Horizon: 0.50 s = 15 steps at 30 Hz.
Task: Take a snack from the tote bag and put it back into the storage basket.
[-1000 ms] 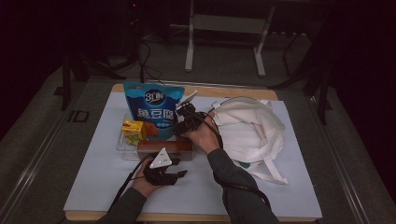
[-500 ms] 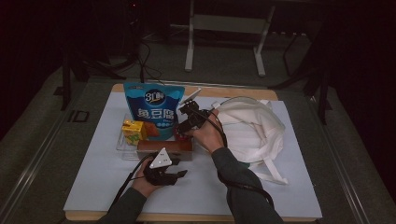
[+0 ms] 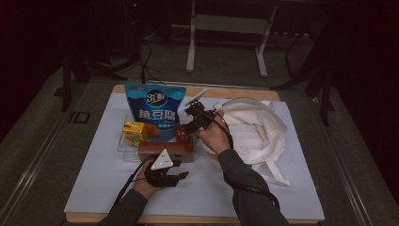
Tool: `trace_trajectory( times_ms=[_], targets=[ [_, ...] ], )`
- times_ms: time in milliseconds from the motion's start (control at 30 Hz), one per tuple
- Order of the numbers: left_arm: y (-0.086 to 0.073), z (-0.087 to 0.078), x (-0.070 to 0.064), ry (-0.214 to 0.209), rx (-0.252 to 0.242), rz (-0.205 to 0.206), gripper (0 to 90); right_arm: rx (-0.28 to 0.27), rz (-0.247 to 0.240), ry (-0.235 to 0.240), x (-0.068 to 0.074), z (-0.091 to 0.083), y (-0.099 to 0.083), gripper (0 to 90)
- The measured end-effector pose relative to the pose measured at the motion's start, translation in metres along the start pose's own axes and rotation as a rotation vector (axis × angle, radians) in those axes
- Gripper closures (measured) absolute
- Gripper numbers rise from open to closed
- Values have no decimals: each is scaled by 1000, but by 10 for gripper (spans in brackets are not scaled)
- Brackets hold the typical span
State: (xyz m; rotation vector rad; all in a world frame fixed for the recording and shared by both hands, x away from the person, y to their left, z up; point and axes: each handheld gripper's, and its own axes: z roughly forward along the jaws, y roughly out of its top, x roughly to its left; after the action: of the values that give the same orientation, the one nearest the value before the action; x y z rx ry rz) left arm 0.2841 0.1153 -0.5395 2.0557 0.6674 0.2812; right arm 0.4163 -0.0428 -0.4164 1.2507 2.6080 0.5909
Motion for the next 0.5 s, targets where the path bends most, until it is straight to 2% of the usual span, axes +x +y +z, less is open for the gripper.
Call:
trace_trajectory(
  times_ms=[500],
  targets=[
    [0, 0, 0, 1, 1, -2, 456, -15, 8, 0, -21, -8, -17, 384]
  ],
)
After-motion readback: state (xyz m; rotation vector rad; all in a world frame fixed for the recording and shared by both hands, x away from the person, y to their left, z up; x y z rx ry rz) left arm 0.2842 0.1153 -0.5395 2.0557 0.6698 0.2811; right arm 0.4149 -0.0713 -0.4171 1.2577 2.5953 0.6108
